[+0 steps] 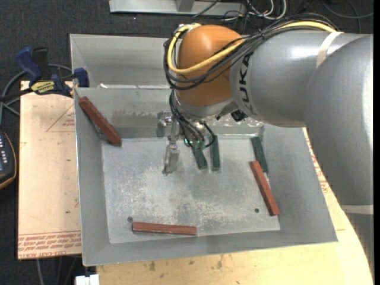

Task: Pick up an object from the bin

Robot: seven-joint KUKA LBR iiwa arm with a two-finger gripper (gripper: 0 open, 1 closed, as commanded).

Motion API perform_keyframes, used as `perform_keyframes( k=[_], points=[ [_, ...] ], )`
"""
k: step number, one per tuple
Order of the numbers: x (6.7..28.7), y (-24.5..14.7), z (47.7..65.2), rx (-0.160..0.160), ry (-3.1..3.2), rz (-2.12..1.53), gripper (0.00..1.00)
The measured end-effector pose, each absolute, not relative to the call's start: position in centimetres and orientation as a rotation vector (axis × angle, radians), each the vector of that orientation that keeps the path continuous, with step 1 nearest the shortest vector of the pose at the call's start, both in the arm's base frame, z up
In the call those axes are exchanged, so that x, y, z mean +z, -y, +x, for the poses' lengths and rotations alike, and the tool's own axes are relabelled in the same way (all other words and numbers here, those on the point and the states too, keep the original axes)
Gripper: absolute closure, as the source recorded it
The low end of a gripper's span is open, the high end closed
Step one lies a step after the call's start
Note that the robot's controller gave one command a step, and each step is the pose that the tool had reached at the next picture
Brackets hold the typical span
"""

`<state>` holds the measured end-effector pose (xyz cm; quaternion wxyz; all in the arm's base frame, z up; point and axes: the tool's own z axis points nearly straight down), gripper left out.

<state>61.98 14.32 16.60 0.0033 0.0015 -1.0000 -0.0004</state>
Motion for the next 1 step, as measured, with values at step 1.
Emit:
perform_keyframes(
  k=[1],
  points=[
    [14.73,-8.4,65.29,0.001,3.143,-0.109,0.0]
  ],
)
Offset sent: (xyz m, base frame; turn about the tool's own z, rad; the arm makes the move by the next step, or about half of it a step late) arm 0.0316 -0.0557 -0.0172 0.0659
